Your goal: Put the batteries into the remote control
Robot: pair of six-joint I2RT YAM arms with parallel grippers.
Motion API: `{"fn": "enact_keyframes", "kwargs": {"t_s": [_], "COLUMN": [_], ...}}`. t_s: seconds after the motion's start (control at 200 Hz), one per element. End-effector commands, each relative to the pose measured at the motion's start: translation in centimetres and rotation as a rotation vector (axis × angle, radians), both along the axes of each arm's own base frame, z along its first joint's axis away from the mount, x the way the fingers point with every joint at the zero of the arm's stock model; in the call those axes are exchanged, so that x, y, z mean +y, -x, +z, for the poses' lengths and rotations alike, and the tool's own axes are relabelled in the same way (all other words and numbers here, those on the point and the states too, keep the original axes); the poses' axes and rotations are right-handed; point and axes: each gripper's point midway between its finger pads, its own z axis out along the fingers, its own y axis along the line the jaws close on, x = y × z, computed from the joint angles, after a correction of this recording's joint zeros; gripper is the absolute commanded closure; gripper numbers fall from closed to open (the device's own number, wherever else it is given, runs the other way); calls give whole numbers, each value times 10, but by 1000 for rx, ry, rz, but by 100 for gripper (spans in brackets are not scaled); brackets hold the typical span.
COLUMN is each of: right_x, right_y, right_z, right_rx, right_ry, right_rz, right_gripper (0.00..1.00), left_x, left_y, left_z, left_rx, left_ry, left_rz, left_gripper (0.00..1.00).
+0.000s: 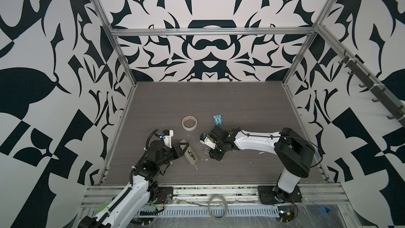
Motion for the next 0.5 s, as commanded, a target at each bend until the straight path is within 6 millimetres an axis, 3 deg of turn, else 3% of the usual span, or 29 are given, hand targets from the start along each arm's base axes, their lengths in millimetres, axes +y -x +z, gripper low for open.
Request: {"fn": "enact_keyframes", "kwargs": {"t_s": [0.0, 0.495], "right_x": [4, 3], "right_y": [0, 5], "right_z": [6, 3], "right_rx": [12, 37], "right_ry": [-12, -15], "right_rz": [11, 12], "right_gripper": [57, 69], "left_x": [-2, -1], "left_y": [-2, -3], "left_z": [8, 7], "left_rx": [-41, -37], "left_ry": [17, 14], "left_rz": [-11, -1], "left_gripper": [100, 100]}}
